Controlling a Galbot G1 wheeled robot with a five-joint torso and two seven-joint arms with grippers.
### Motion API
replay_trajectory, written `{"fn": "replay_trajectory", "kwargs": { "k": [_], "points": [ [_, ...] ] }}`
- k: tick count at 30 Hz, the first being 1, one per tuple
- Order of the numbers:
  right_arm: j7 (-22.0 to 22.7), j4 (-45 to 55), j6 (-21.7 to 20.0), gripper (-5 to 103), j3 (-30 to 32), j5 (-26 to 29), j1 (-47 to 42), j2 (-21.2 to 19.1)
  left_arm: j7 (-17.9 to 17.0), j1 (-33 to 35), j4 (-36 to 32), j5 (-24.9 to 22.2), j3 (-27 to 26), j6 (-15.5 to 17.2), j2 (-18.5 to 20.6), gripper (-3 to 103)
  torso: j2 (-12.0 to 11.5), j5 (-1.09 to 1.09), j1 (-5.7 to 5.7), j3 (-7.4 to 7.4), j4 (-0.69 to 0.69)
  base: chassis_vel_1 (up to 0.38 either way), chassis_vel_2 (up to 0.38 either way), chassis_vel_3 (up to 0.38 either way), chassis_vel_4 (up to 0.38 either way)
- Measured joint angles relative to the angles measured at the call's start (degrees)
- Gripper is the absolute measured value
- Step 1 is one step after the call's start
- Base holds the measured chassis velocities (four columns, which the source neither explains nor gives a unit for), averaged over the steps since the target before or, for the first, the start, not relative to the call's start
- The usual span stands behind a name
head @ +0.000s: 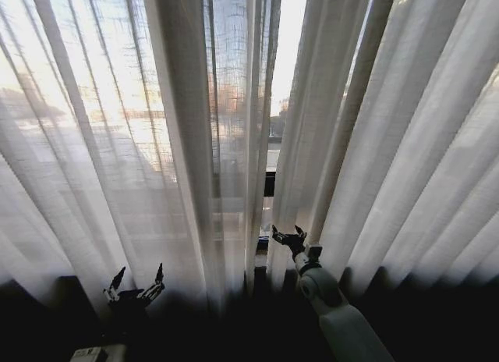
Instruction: Open the curtains by pulling them apart, changing their state from closed to fully open.
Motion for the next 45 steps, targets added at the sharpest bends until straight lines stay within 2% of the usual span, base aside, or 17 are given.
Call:
{"fn": "replay_trajectory", "kwargs": {
  "k": [1,5,7,10,11,14,16,20,21,23,25,28,45],
  "points": [
    [0.0,0.0,0.0,101,0.0,0.0,0.0,0.0,0.0,0.0,0.0,0.0,0.0,0.0,0.0,100,0.0,0.0,0.0,0.0,0.0,0.0,0.0,0.0,0.0],
    [-0.01,-3.31,1.06,80,0.28,-0.46,2.14,0.17,0.0,-0.06,-0.14,0.01,-0.15,-0.01,0.09,100,0.0,-0.02,-0.01,-0.01,0.0,0.0,0.0,0.0,0.0],
    [-0.01,-3.75,1.22,80,0.37,-0.5,2.46,0.11,0.01,-0.1,-0.16,0.01,-0.14,-0.01,0.09,100,0.0,-0.01,-0.01,-0.01,0.0,0.0,0.0,0.0,0.0],
    [-0.04,-5.22,1.55,64,0.46,-0.5,3.87,-0.24,0.01,-0.24,-0.23,0.05,-0.06,-0.01,0.09,100,0.0,-0.01,-0.01,-0.01,-0.01,0.0,0.0,0.0,0.0],
    [-0.04,-5.22,1.55,64,0.46,-0.5,3.87,-0.24,0.01,-0.24,-0.23,0.05,-0.06,-0.01,0.09,100,0.0,-0.01,-0.01,-0.01,-0.01,0.0,0.0,0.0,0.0],
    [-0.07,-6.31,1.9,48,0.42,-0.5,4.85,-0.33,0.0,-0.21,-0.39,0.06,-0.11,0.0,0.02,100,0.0,-0.01,-0.01,-0.01,0.0,0.0,0.0,0.0,0.0],
    [-0.07,-6.49,1.95,48,0.39,-0.5,5.01,-0.31,0.0,-0.18,-0.42,0.06,-0.15,0.0,0.0,100,0.0,-0.01,-0.01,-0.01,-0.01,0.0,0.0,0.0,0.0],
    [-0.09,-6.57,2.07,26,0.08,-0.49,5.27,-0.09,0.0,0.09,-0.72,0.05,-0.32,-0.02,-0.07,100,0.0,-0.01,-0.01,-0.01,-0.01,0.0,0.0,0.0,0.0],
    [-0.09,-6.57,2.07,26,0.08,-0.49,5.27,-0.09,0.0,0.09,-0.72,0.05,-0.32,-0.02,-0.07,100,0.0,-0.01,-0.01,-0.01,-0.01,0.0,0.0,0.0,0.0],
    [-0.09,-6.09,2.17,15,-0.08,-0.49,5.22,-0.02,0.0,0.16,-0.91,0.02,-0.41,-0.04,-0.06,100,0.0,-0.01,-0.01,-0.01,-0.01,0.0,0.0,0.0,0.0],
    [-0.09,-5.85,2.17,15,-0.15,-0.49,5.15,-0.02,0.0,0.18,-0.95,0.01,-0.41,-0.05,-0.05,100,0.0,-0.01,-0.01,-0.01,0.0,0.0,0.0,0.0,0.0],
    [-0.09,-5.3,2.18,2,-0.33,-0.53,4.98,-0.19,0.0,0.18,-1.11,0.0,-0.39,-0.06,-0.08,100,0.0,-0.01,-0.01,-0.01,-0.01,0.0,0.0,0.0,0.0],
    [-0.16,-4.01,1.15,0,-0.3,-0.43,4.49,0.26,-0.01,0.51,-1.39,-0.07,-0.36,-0.71,-0.25,100,0.0,-0.01,-0.01,-0.01,0.0,-0.007,-0.011,0.006,0.011]
  ]
}}
